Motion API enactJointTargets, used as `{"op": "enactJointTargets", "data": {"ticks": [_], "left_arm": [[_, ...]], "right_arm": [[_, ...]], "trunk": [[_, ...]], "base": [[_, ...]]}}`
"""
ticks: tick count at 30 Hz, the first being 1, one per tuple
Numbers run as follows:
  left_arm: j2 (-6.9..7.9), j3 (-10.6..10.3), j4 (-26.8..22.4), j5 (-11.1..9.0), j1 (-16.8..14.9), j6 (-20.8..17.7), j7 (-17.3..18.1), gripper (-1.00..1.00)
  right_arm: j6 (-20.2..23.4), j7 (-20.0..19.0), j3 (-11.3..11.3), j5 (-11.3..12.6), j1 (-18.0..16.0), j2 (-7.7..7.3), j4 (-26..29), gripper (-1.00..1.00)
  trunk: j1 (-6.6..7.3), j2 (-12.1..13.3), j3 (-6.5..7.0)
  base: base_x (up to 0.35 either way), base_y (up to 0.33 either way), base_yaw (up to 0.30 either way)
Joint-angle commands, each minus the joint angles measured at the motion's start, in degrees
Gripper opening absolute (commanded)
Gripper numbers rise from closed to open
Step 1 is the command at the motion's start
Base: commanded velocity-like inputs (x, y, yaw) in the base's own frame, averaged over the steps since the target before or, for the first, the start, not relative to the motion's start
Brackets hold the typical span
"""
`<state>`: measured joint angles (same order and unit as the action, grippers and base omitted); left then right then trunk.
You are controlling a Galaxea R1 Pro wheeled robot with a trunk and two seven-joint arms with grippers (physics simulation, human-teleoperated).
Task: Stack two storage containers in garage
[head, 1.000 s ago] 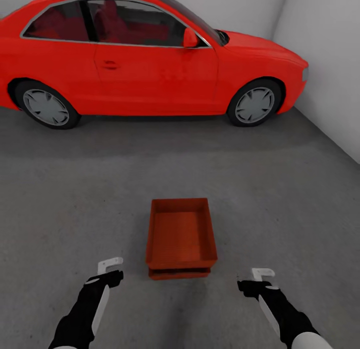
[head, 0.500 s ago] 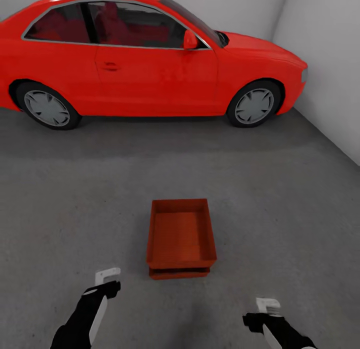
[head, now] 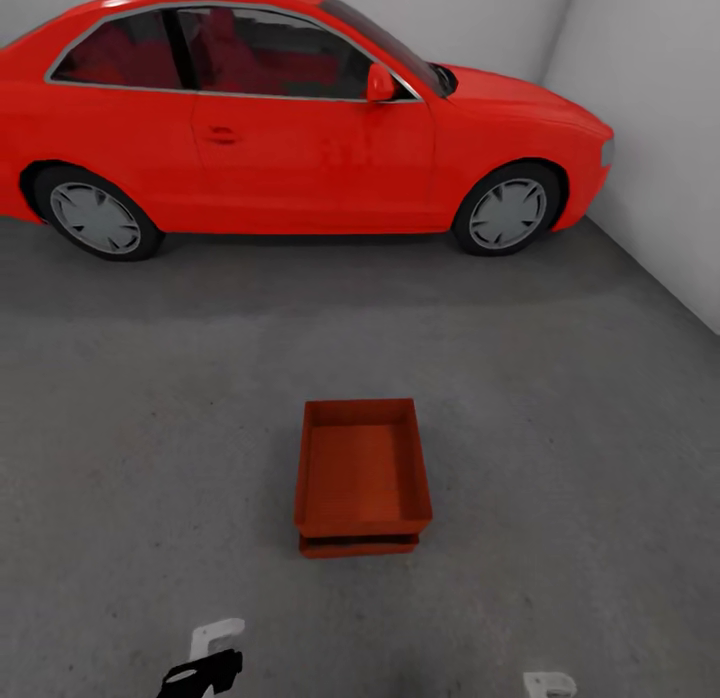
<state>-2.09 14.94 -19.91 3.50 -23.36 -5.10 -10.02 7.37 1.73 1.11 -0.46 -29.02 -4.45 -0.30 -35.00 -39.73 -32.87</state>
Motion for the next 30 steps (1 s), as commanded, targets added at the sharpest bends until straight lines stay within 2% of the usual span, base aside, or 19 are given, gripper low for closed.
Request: {"op": "enactJointTargets", "data": {"ticks": [1, 10, 13, 18, 23, 30], "left_arm": [[0.14, 0.2, 0.9, 0.4, 0.0, 0.7, -0.1, 1.0], [0.41, 0.2, 4.3, 0.3, 0.0, 2.5, -0.1, 1.0], [0.5, 0.2, 5.4, 0.3, 0.0, 3.0, -0.2, 1.0], [0.56, 0.1, 6.9, 0.7, 0.0, 7.4, -0.5, 1.0], [0.55, 0.1, 8.5, 0.8, 0.0, 8.5, -0.6, 1.0], [2.47, 0.2, 9.7, 0.4, 0.1, 9.2, -0.6, 1.0]], "right_arm": [[0.2, 0.1, 0.1, 0.0, -0.1, -0.01, -1.0, 1.0], [0.3, 0.0, 0.0, 0.1, 0.6, 0.13, -3.9, 1.0], [0.3, 0.0, 0.0, 0.1, 0.6, 0.14, -4.0, 1.0], [0.3, 0.0, 0.0, 0.1, 0.6, 0.15, -4.0, 1.0], [0.3, 0.0, 0.0, 0.1, 0.6, 0.15, -4.0, 1.0], [0.3, 0.0, 0.0, 0.1, 0.6, 0.15, -4.0, 1.0]], "trunk": [[0.21, 0.4, 0.14], [2.19, 4.0, 1.76], [2.19, 4.0, 1.76], [2.19, 4.0, 1.76], [2.19, 4.0, 1.76], [2.19, 4.0, 1.76]], "base": [[0.0, 0.0, 0.0], [0.0, 0.0, 0.0], [0.0, 0.0, 0.0], [0.0, 0.0, 0.0], [0.0, 0.0, 0.0], [0.0, 0.0, 0.0]]}}
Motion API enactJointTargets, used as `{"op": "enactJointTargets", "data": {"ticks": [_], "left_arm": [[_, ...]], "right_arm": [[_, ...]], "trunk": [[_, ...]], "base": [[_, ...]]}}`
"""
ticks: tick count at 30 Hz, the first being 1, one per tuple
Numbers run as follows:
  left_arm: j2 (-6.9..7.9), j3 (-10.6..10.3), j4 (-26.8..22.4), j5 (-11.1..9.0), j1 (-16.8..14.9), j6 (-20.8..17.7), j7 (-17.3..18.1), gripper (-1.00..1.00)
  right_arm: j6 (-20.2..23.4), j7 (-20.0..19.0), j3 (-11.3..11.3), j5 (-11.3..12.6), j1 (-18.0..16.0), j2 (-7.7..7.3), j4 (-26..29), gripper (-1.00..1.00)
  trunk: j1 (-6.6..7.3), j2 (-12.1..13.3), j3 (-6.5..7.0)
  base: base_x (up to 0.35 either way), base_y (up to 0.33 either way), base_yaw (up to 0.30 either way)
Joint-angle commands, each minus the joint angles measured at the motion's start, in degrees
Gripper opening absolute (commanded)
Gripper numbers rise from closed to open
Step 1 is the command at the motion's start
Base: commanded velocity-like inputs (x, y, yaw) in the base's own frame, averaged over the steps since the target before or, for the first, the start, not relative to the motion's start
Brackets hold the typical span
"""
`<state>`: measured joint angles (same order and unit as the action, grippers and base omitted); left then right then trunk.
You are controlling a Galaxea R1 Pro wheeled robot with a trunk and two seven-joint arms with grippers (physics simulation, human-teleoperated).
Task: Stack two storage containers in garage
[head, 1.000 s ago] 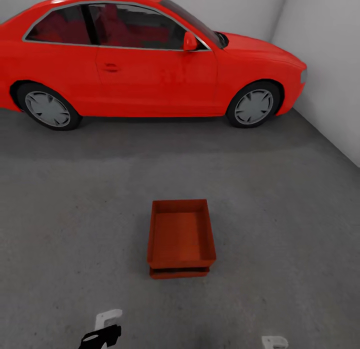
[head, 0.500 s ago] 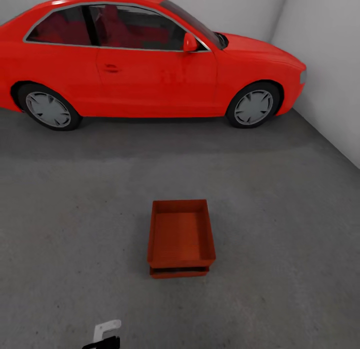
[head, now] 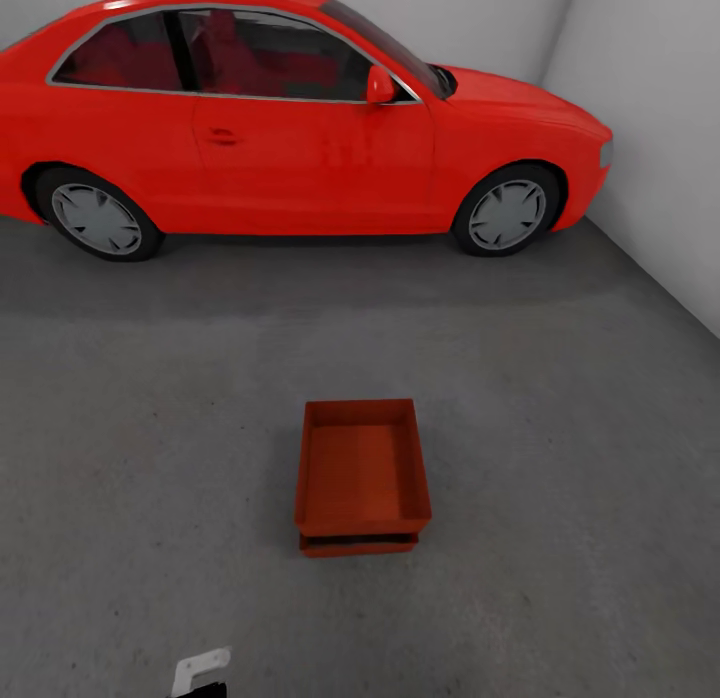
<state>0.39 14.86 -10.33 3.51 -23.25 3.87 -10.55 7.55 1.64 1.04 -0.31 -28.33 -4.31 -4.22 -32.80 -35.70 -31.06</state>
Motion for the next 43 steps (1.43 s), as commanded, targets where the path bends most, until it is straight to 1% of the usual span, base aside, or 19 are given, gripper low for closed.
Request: {"op": "enactJointTargets", "data": {"ticks": [1, 3, 7, 27, 43], "left_arm": [[0.02, 0.3, 0.3, 0.3, 0.0, 0.4, -0.1, 1.0], [0.04, 0.3, 1.0, 0.4, 0.0, 1.9, -0.1, 1.0], [0.05, 0.3, 1.4, 0.3, 0.0, 2.9, -0.1, 1.0], [-0.61, 0.3, 1.5, 0.1, 0.0, 3.1, -0.1, 1.0], [-0.56, 0.3, 1.5, 0.2, 0.0, 3.2, -0.1, 1.0]], "right_arm": [[0.1, 0.1, 0.1, 0.0, -0.1, 0.01, -0.1, 1.0], [0.1, 0.1, 0.1, 0.0, -0.1, 0.01, -0.1, 1.0], [0.1, 0.1, 0.1, 0.0, -0.1, 0.01, -0.1, 1.0], [0.1, 0.1, 0.1, 0.0, -0.1, 0.01, -0.1, 1.0], [0.1, 0.1, 0.1, 0.0, -0.1, 0.01, -0.1, 1.0]], "trunk": [[-0.01, -0.1, -0.05], [-0.01, -0.1, -0.05], [-0.01, -0.1, -0.05], [-0.01, -0.1, -0.05], [-0.01, -0.1, -0.05]], "base": [[0.0, 0.0, 0.0], [0.0, 0.0, 0.0], [0.0, 0.0, 0.0], [0.0, 0.0, 0.0], [0.0, 0.0, 0.0]]}}
